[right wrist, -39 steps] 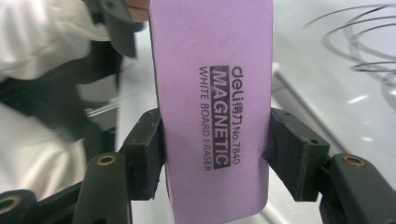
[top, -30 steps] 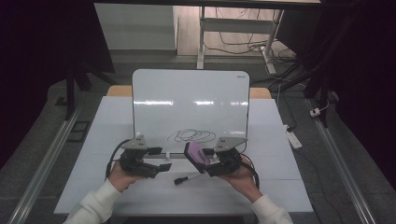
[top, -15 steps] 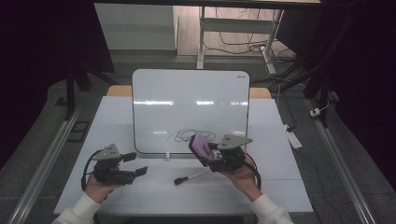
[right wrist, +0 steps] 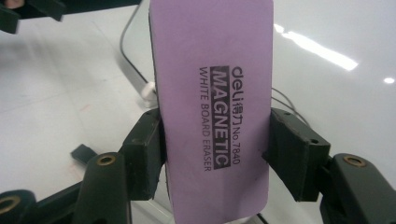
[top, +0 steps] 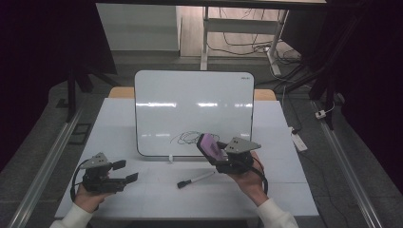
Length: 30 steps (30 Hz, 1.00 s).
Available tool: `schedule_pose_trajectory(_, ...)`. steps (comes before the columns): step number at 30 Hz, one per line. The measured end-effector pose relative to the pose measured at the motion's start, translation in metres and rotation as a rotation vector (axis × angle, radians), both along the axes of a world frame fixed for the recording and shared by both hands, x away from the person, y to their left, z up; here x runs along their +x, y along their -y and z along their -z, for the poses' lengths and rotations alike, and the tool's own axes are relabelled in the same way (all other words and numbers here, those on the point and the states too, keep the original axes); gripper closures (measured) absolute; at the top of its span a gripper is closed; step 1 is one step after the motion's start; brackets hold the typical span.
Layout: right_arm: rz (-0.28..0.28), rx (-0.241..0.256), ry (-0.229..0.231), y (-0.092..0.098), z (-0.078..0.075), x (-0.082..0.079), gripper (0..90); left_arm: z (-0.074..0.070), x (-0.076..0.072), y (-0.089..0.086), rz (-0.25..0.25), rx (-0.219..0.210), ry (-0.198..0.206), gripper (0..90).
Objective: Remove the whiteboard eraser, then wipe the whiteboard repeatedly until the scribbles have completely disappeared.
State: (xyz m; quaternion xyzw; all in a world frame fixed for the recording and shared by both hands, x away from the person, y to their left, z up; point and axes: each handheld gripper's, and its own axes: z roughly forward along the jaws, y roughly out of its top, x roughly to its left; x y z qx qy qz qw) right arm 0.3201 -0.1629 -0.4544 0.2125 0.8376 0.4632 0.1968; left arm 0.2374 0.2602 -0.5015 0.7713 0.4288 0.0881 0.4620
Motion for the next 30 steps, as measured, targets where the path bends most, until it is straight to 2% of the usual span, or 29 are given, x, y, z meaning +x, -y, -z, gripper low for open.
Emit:
schedule_pose_trajectory(6,0.049,-0.020,0.058,0.002,-0.002,-0.004,39.5,0.002,0.003,0.001,0.000,0.000,-0.006,21.6)
schedule_pose_trajectory(18,0.113,-0.034,0.107,0.008,-0.007,-0.004,39.5,0.002,0.004,0.000,-0.003,-0.007,-0.005,21.2)
schedule_pose_trajectory(24,0.145,-0.053,0.146,0.008,-0.010,-0.004,39.5,0.000,0.003,0.003,0.005,-0.005,0.000,20.5)
schedule_pose_trajectory(30,0.180,-0.074,0.170,0.006,-0.012,0.002,39.6,0.001,0.004,0.002,0.001,-0.003,-0.003,20.2)
